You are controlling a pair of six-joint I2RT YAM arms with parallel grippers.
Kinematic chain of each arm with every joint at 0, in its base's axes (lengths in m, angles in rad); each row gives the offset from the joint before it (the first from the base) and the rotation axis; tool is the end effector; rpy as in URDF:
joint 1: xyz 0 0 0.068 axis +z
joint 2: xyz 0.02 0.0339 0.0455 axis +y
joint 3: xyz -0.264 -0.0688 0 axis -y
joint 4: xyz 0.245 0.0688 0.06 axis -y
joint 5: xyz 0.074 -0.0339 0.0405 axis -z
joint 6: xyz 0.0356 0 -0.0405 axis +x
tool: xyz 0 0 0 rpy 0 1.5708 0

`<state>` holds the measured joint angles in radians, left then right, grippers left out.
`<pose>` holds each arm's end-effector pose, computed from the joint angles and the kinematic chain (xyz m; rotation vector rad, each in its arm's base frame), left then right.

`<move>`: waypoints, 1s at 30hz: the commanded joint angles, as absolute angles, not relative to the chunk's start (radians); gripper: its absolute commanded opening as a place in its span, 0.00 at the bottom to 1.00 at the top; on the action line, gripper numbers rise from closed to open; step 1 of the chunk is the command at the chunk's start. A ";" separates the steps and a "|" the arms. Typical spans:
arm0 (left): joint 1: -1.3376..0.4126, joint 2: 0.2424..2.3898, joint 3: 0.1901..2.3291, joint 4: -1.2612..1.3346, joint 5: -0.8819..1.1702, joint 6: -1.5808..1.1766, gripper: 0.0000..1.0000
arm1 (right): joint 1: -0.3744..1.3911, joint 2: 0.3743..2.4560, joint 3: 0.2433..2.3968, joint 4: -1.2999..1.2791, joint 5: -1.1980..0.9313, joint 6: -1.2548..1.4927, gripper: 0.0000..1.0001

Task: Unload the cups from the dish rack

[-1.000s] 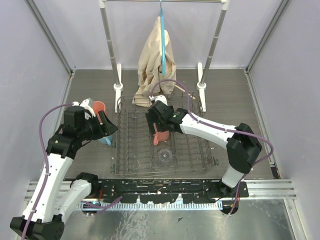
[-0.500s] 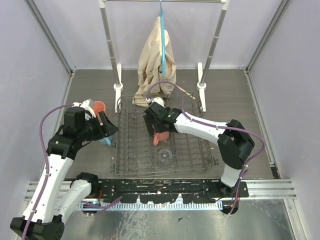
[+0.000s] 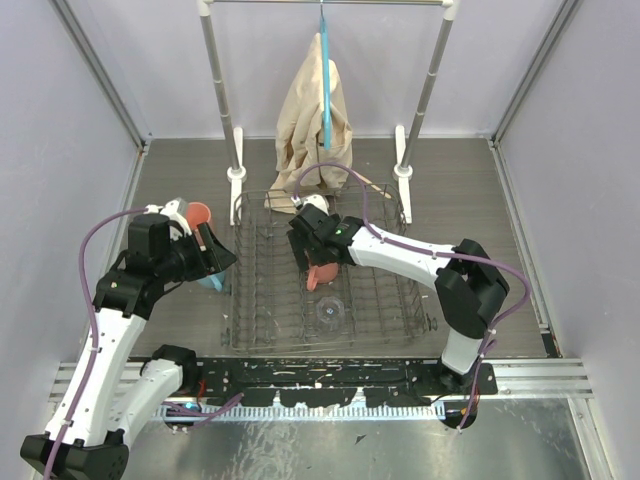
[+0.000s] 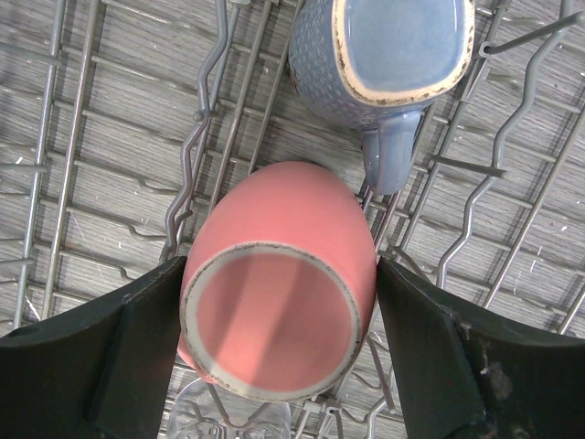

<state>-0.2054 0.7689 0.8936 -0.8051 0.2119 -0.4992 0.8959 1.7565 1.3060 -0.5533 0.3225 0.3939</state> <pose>0.1458 -0.0380 0.3186 -0.2216 2.2960 -0.6092 0.2421 0.2844 0.2294 -0.5059 2.4500 0.1128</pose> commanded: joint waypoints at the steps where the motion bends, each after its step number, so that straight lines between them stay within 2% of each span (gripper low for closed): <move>1: -0.206 0.761 0.884 -0.787 0.224 -0.494 0.71 | 0.898 1.754 1.317 -0.529 0.330 0.373 0.02; 13: -0.206 0.751 0.897 -0.799 0.221 -0.495 0.72 | 0.897 1.686 1.329 -0.537 0.336 0.377 0.01; 24: -0.206 0.740 0.914 -0.804 0.214 -0.510 0.72 | 0.898 1.412 1.358 -0.550 0.331 0.386 0.01; 30: -0.205 0.739 0.913 -0.754 0.290 -0.556 0.72 | 0.897 1.228 1.263 -0.415 0.193 0.397 0.01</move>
<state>-0.2054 0.7490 0.8940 -0.8112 0.2230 -0.5186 0.8955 1.3571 1.2953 -0.5880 0.2848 0.3904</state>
